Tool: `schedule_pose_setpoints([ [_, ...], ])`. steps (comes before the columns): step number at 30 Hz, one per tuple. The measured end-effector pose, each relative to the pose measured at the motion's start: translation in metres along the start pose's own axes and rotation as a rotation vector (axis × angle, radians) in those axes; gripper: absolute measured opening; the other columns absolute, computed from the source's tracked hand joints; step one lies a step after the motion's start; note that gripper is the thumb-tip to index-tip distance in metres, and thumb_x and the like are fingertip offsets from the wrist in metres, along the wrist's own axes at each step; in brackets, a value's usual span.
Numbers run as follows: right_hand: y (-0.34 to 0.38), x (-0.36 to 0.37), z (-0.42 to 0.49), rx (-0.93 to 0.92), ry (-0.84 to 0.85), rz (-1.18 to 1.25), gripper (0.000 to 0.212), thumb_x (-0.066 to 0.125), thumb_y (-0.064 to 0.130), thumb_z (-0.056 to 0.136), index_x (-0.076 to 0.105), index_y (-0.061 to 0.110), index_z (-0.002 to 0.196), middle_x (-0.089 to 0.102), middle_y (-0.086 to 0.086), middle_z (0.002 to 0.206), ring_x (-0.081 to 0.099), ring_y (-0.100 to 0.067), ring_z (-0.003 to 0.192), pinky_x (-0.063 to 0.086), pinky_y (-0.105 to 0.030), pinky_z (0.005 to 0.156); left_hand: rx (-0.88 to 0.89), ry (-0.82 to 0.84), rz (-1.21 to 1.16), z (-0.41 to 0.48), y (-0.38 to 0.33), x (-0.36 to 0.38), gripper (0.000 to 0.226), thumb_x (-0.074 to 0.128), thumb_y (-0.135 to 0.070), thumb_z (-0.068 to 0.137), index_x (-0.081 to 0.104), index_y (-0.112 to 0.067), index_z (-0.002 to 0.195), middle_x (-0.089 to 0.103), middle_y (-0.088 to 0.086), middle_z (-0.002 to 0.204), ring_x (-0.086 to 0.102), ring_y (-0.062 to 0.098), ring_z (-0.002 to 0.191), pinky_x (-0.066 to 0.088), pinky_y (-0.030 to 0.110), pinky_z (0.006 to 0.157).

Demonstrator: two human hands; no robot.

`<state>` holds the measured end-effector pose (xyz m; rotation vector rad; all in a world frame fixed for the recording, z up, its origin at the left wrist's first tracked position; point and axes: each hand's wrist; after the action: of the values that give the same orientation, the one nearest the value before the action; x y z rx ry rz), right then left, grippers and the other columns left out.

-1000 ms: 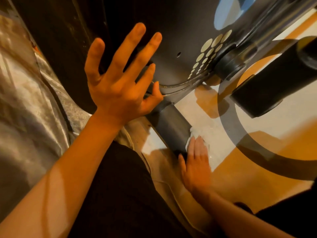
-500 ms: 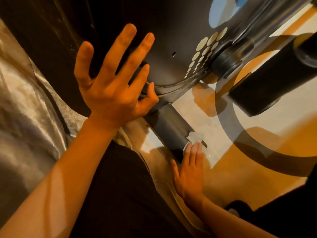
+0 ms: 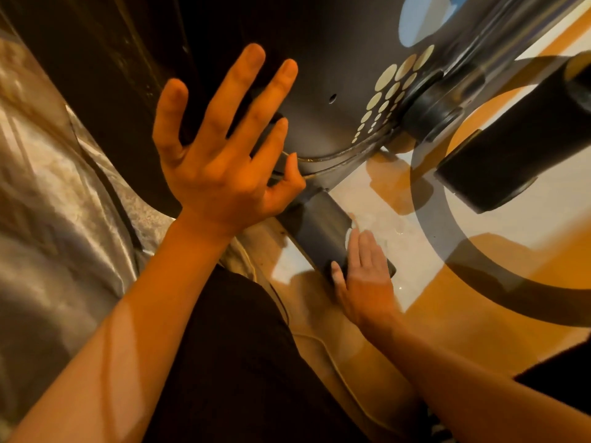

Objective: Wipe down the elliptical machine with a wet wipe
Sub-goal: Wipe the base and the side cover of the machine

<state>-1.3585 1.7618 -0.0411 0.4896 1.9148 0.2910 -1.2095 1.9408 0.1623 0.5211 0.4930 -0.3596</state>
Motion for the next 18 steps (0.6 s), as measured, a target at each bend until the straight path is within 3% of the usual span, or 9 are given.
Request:
schedule_pose_setpoints([
  [4, -0.021, -0.001, -0.051, 0.157, -0.005, 0.231, 0.075, 0.027, 0.059, 0.103, 0.003, 0.022, 0.163, 0.006, -0.007, 0.172, 0.007, -0.027, 0.158, 0.004, -0.036, 0.125, 0.000, -0.009, 0.004, -0.001, 0.000, 0.001, 0.023, 0.063, -0.035, 0.086, 0.079, -0.018, 0.089, 0.065, -0.001, 0.143, 0.050, 0.022, 0.138, 0.000, 0.038, 0.126],
  [7, -0.007, -0.002, -0.040, 0.234, -0.059, 0.276, 0.079, 0.029, 0.060, 0.101, 0.011, 0.015, 0.164, 0.007, -0.010, 0.172, 0.006, -0.029, 0.158, 0.013, -0.048, 0.129, 0.000, -0.004, 0.012, -0.001, 0.001, 0.000, 0.022, 0.064, -0.035, 0.085, 0.080, -0.019, 0.090, 0.064, -0.002, 0.143, 0.048, 0.022, 0.140, 0.002, 0.039, 0.126],
  [10, 0.014, -0.008, 0.003, 0.131, -0.022, 0.157, 0.081, 0.031, 0.061, 0.105, 0.007, 0.012, 0.164, 0.005, -0.012, 0.172, 0.003, -0.029, 0.158, 0.004, -0.042, 0.129, 0.012, -0.014, 0.011, -0.001, 0.001, 0.000, 0.022, 0.064, -0.034, 0.085, 0.079, -0.020, 0.088, 0.065, -0.003, 0.142, 0.050, 0.022, 0.138, 0.003, 0.040, 0.126],
  [13, 0.038, -0.011, 0.045, 0.028, 0.059, 0.030, 0.078, 0.018, 0.060, 0.106, -0.003, 0.012, 0.164, -0.004, -0.011, 0.172, -0.009, -0.027, 0.158, -0.003, -0.041, 0.129, 0.021, -0.019, 0.019, 0.000, 0.001, 0.001, 0.021, 0.065, -0.034, 0.084, 0.079, -0.020, 0.087, 0.066, -0.003, 0.142, 0.050, 0.023, 0.138, 0.004, 0.040, 0.126],
  [16, 0.038, -0.007, 0.039, -0.091, 0.123, -0.075, 0.081, 0.002, 0.066, 0.100, -0.010, 0.016, 0.163, -0.015, -0.009, 0.171, -0.020, -0.027, 0.156, -0.010, -0.044, 0.127, 0.017, 0.005, 0.003, 0.000, 0.000, -0.001, 0.020, 0.066, -0.034, 0.083, 0.080, -0.020, 0.087, 0.066, -0.003, 0.142, 0.051, 0.023, 0.138, 0.003, 0.040, 0.126],
  [18, 0.016, -0.005, 0.012, -0.186, 0.157, -0.106, 0.084, 0.002, 0.069, 0.095, -0.007, 0.021, 0.164, -0.015, -0.006, 0.170, -0.021, -0.026, 0.156, -0.008, -0.046, 0.127, 0.012, 0.017, 0.006, -0.001, -0.001, -0.001, 0.020, 0.065, -0.035, 0.084, 0.080, -0.021, 0.088, 0.065, -0.003, 0.142, 0.050, 0.022, 0.139, 0.003, 0.040, 0.126],
])
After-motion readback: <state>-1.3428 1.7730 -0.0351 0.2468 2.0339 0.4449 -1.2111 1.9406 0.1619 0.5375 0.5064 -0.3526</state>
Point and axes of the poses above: each hand's wrist, its own z-axis towards the middle knuckle, its own x-axis out of the palm, y = z × x
